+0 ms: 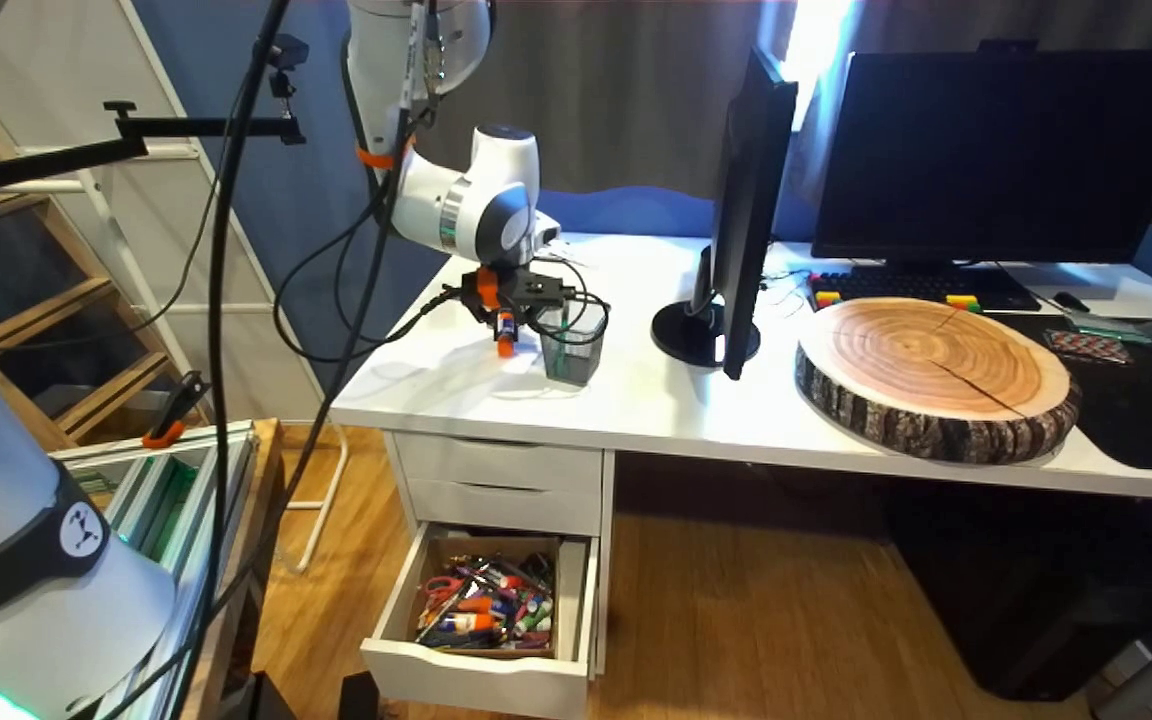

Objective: Place the basket upright then pick up the green pen and glue stick from the counter and put them in the basket

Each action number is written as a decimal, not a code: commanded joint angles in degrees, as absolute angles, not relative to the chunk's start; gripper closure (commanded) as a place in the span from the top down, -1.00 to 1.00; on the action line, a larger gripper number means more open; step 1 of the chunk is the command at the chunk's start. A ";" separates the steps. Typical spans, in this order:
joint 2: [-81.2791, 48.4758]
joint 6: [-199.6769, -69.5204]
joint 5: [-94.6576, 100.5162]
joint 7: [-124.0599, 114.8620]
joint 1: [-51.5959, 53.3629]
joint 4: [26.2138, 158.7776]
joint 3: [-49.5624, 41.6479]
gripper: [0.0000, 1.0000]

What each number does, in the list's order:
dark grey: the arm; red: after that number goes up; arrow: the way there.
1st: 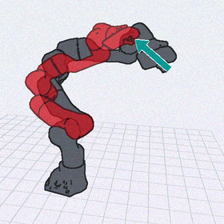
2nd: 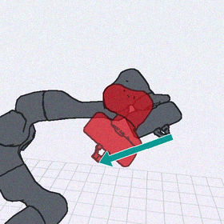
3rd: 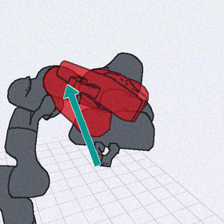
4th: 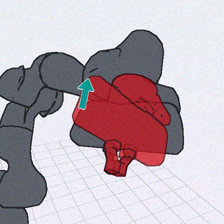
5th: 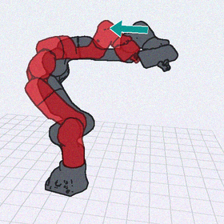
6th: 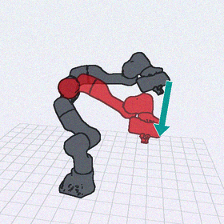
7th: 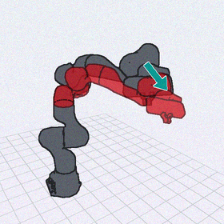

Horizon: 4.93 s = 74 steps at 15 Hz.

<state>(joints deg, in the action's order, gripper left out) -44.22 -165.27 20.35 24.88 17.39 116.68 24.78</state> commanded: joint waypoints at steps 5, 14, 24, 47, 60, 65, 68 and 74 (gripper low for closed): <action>-37.54 -163.24 16.43 25.22 14.31 119.33 29.19 -0.81; -23.90 -157.94 11.23 23.31 12.38 123.92 30.30 -0.81; -14.37 -129.78 10.55 17.31 17.85 117.55 24.26 -0.79; -22.50 -116.23 27.45 15.21 24.42 107.95 18.68 -0.80; -23.22 -119.84 27.53 11.71 24.81 108.49 17.30 -0.80; -23.11 -120.26 27.06 10.61 24.73 108.63 17.30 -0.80; -23.13 -119.96 27.02 9.70 24.83 108.55 17.27 -0.79; -22.99 -119.75 27.44 8.47 24.99 108.58 17.11 0.67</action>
